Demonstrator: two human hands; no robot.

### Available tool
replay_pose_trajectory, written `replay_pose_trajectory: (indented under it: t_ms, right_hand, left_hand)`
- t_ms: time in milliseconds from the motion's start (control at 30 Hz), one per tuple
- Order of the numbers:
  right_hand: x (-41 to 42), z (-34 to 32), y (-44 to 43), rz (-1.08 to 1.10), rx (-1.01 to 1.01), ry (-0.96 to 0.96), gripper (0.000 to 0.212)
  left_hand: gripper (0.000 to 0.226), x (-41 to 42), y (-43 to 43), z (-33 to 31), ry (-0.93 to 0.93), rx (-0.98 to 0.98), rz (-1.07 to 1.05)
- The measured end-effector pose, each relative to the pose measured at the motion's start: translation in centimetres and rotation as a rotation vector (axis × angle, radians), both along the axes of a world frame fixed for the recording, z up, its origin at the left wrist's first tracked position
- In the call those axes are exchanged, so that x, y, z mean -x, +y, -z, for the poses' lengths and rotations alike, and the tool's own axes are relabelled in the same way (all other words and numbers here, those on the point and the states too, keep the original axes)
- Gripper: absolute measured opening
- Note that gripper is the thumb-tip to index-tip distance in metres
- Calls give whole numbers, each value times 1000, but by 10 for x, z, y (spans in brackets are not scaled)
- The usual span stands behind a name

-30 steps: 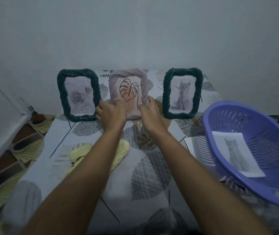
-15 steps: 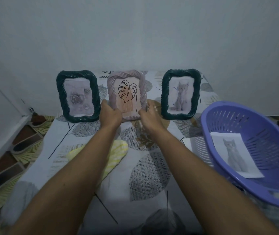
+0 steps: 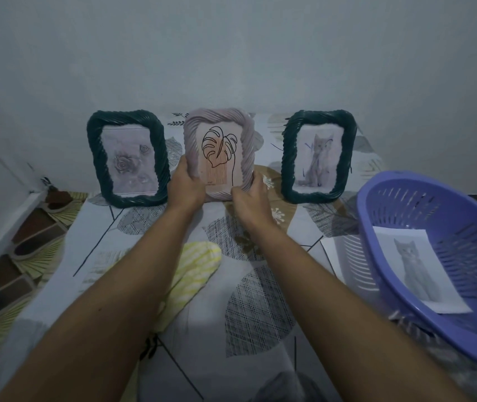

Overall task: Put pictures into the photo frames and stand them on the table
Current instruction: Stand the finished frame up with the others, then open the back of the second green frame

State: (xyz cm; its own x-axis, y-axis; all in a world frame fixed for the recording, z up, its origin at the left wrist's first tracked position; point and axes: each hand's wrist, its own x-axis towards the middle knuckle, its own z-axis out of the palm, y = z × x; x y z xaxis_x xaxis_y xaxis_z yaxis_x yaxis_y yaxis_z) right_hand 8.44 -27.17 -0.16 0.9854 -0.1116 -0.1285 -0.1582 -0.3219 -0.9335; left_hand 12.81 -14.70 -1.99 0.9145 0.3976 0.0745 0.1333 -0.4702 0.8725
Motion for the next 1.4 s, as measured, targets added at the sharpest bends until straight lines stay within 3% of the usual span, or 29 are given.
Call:
replay_pose_trajectory:
  t_ms: [100, 300, 500, 633, 733, 833, 933, 1033, 1133, 1267, 1400]
  right_hand:
    - [-1, 4, 3, 15, -8, -2, 78]
    - [-3, 3, -2, -5, -70, 33, 87]
    - [19, -27, -9, -38, -118, -32, 67]
    - [27, -38, -29, -67, -148, -82, 68]
    - [30, -47, -49, -29, -148, -116, 70]
    - [25, -59, -77, 79, -122, -153, 64]
    - [13, -71, -109, 204, -82, -170, 60]
    - [-1, -79, -137, 275, 1, -160, 66]
    - [-16, -82, -156, 263, 266, -109, 78]
    - [-33, -80, -165, 191, 653, 92, 76]
    - [-40, -76, -169, 92, 807, 253, 67]
  left_hand:
    - [38, 3, -1, -3, 20, -4, 8]
    - [58, 10, -6, -7, 104, 15, 21]
    - [65, 24, -20, -12, -69, -15, -56]
    - [48, 43, -50, -26, -273, -90, 75]
    - [37, 50, -76, -37, -312, -135, 199]
    - [38, 48, -101, -46, -277, -175, 296]
    - [55, 38, -123, -49, -117, -205, 390]
    - [71, 27, -141, -49, 35, -161, 443]
    - [71, 15, -153, -46, 132, -98, 400]
    - [86, 6, -162, -43, 189, -49, 356]
    - [94, 1, -166, -39, 213, -104, 396]
